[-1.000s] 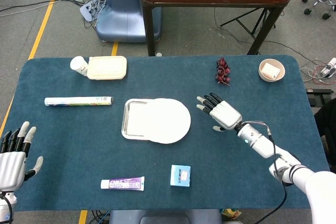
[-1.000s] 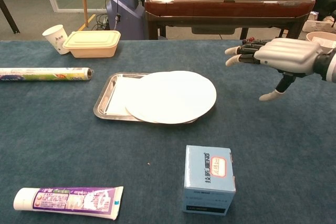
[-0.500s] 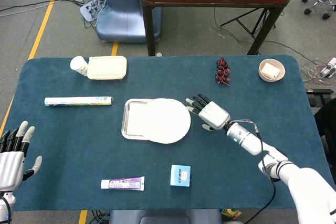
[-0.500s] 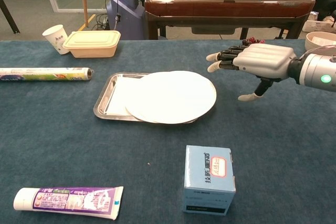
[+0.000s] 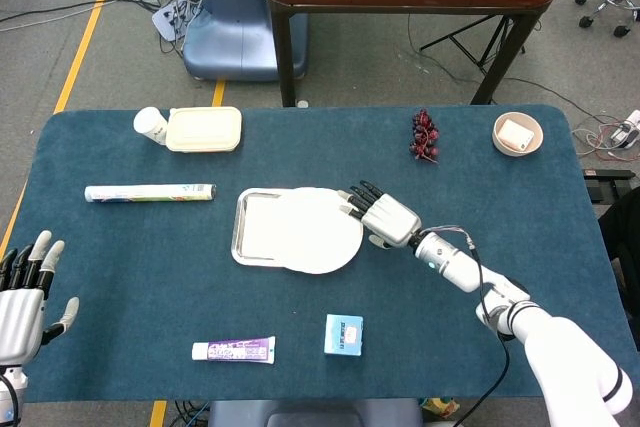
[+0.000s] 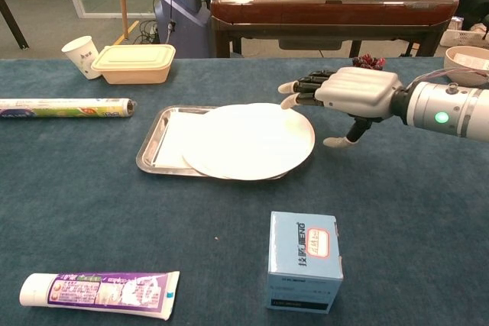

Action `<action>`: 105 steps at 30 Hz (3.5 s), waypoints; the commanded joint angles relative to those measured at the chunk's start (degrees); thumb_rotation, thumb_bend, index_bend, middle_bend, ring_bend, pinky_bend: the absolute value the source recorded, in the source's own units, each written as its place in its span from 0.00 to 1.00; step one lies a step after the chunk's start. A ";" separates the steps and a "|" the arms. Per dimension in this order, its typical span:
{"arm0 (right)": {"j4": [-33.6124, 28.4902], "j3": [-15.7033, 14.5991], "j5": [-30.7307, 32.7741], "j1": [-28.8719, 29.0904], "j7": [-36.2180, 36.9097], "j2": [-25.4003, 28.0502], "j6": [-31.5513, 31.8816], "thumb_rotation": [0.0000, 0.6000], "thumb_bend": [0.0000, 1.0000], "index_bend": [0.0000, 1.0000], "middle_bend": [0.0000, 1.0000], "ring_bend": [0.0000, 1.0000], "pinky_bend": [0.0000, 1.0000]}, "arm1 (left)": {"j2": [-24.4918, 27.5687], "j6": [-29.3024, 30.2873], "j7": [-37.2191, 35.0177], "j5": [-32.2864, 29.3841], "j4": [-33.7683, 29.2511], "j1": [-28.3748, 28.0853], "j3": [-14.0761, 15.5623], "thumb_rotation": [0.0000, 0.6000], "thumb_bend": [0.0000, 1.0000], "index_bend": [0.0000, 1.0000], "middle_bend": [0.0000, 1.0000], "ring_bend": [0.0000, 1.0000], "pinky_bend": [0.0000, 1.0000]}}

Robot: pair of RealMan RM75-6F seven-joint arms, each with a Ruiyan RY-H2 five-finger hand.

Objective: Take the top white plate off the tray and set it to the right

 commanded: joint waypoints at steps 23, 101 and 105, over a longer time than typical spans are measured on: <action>4.33 -1.43 1.07 1.95 1.54 -3.14 -1.08 1.00 0.41 0.12 0.00 0.00 0.00 | -0.41 0.75 1.11 0.10 0.49 0.20 -0.19 1.00 0.32 0.00 0.00 0.00 0.00; 3.49 0.13 3.73 3.91 -1.52 -4.54 2.13 1.00 0.61 0.50 0.04 0.00 0.00 | -0.61 0.83 0.91 1.21 1.18 0.17 0.08 1.00 0.32 0.00 0.00 0.00 0.00; 2.29 0.28 3.79 3.76 -2.48 -3.85 2.62 1.00 0.62 0.56 0.04 0.00 0.00 | -0.66 1.06 0.94 1.39 1.11 0.21 0.05 1.00 0.32 0.00 0.00 0.00 0.00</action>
